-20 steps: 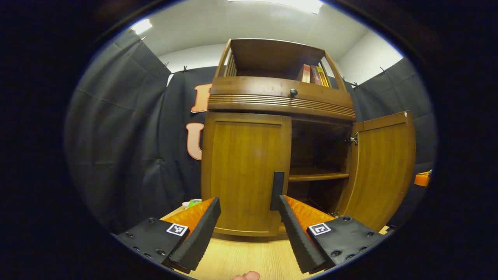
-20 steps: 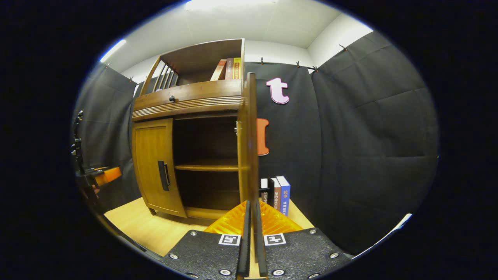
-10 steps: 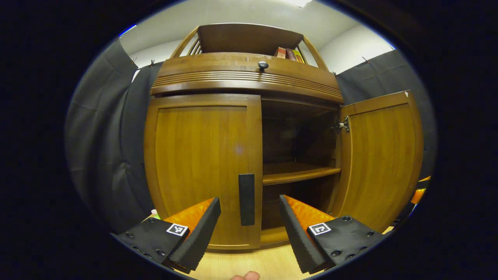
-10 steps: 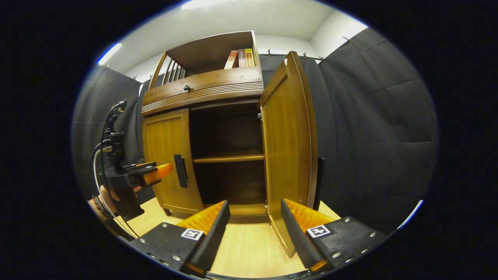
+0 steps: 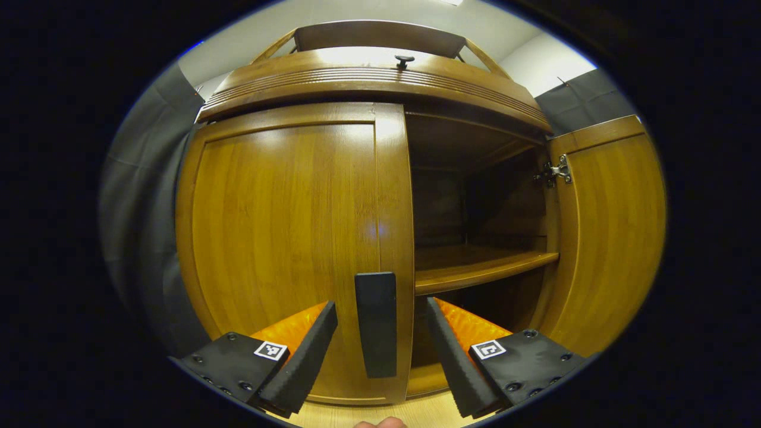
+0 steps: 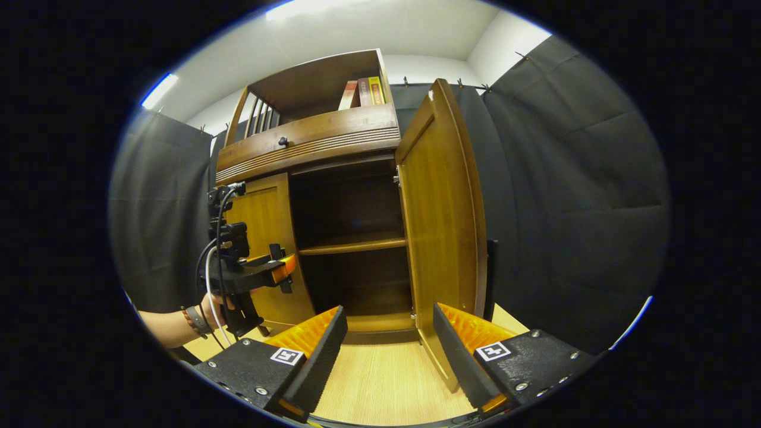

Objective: Open the right door of the double-door shoe cabinet with the right hand, and open the left door with the left hand.

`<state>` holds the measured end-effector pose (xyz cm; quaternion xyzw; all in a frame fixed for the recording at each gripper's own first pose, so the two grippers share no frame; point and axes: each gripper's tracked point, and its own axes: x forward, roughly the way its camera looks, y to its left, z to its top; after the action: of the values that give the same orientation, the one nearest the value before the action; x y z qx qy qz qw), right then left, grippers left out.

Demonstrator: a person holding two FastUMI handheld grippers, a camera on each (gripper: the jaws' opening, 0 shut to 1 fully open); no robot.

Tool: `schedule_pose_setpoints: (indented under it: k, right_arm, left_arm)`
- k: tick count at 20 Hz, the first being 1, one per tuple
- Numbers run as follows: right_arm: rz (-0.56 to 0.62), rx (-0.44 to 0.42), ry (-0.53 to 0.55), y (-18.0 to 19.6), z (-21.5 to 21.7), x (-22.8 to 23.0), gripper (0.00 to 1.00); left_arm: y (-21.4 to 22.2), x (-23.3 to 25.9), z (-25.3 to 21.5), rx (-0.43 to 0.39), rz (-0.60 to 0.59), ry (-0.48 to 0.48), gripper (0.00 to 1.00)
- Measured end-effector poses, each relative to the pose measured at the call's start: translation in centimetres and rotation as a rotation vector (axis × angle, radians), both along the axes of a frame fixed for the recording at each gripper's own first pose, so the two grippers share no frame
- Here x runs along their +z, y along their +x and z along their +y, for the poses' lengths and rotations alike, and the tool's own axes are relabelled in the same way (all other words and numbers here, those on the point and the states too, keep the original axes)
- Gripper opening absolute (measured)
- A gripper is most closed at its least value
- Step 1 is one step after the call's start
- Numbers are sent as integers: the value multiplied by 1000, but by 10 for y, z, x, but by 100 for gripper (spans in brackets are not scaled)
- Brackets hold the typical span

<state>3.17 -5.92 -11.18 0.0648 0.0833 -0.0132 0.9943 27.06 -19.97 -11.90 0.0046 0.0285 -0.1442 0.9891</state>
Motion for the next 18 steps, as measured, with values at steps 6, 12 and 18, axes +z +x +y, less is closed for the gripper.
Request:
schedule_pose_setpoints:
  k: [6, 12, 18]
  right_arm:
    - [7, -22, -19, -7, -12, 0, 100]
    - [8, -10, -20, -10, -6, 3, 90]
    - [25, -11, -45, -23, -4, 0, 90]
  left_arm:
    - [12, -6, 5, 33, -21, 25, 91]
    - [12, -23, 0, -8, 45, -32, 59]
    - [10, -25, -3, 8, 66, -13, 34]
